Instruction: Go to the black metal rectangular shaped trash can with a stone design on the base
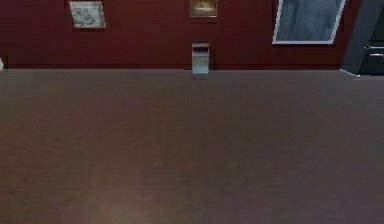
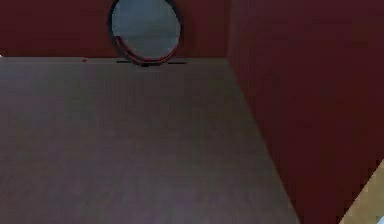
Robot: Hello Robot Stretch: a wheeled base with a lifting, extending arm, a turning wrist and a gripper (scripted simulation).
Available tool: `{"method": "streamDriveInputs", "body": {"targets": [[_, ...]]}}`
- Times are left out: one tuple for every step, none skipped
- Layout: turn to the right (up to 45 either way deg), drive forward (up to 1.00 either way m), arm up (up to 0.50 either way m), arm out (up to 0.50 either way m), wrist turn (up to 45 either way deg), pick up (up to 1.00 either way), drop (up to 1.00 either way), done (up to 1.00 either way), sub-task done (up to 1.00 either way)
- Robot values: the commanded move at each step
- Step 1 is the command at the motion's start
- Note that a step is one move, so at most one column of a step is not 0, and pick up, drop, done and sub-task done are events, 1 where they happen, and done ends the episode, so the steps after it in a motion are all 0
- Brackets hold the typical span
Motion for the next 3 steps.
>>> {"method": "streamDriveInputs", "body": {"targets": [[0.0, 1.0, 0.0, 0.0, 0.0, 0.0, 0.0, 0.0, 0.0], [0.0, 1.0, 0.0, 0.0, 0.0, 0.0, 0.0, 0.0, 0.0], [0.0, 1.0, 0.0, 0.0, 0.0, 0.0, 0.0, 0.0, 0.0]]}}
